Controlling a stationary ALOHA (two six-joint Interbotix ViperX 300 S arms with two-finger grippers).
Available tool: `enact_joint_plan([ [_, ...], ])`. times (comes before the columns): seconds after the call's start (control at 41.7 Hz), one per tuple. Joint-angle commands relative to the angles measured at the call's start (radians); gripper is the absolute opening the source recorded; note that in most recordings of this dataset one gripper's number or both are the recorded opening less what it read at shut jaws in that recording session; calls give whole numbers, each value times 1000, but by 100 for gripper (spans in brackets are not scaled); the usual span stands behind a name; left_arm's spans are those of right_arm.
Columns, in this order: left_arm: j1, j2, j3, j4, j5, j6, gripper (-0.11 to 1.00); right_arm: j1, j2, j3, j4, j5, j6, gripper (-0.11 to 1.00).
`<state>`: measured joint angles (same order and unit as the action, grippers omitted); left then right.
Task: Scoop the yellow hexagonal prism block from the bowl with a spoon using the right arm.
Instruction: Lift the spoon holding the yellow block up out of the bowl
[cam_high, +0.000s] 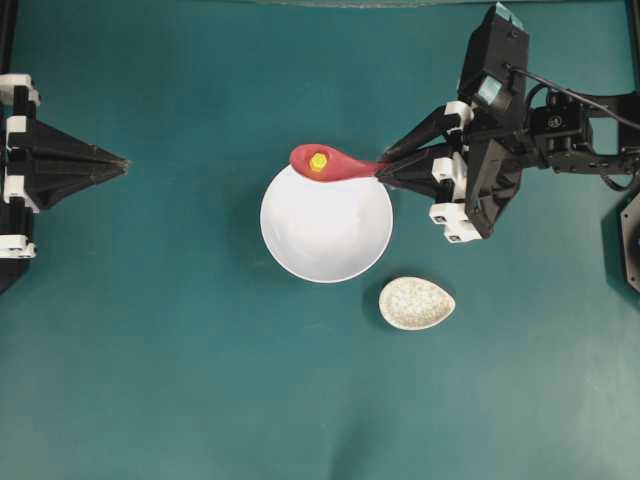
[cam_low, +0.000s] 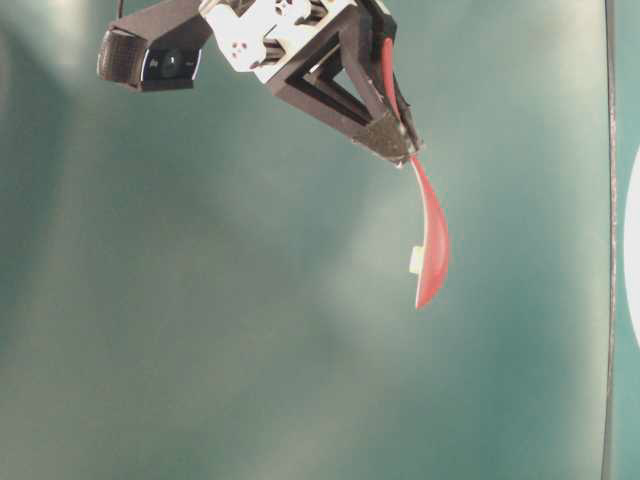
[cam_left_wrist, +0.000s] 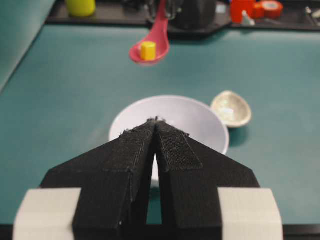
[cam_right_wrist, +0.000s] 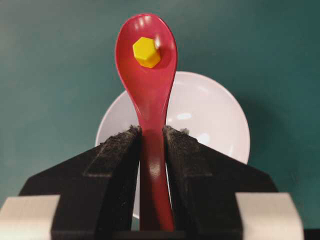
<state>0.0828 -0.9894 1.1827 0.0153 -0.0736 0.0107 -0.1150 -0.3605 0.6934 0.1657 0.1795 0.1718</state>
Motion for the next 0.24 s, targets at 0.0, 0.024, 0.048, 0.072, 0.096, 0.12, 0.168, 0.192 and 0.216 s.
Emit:
enact_joint_plan([
  [0.0,2,5,-15,3,-8,0,0,2,-20,-9,0,-5,3,22],
  [0.024,2,5,-14,3,-8,0,0,2,-18,-9,-2,-5,3,22],
  [0.048,2,5,-14,3,-8,0,0,2,-20,-9,-2,-5,3,22],
  [0.072,2,5,-14,3,-8,0,0,3,-20,-9,-2,-5,3,22],
  [0.096,0,5,-14,2,-6,0,0,2,-18,-9,0,-5,3,22],
  [0.12,2,5,-14,3,-5,0,0,2,-18,-9,-2,-5,2,22],
  [0.168,0,5,-14,3,-5,0,0,2,-20,-9,0,-5,2,22],
  [0.192,0,5,-14,3,-6,0,0,2,-18,-9,0,-5,2,22],
  [0.216,2,5,-15,3,-6,2,0,2,-18,-9,-2,-5,0,22],
])
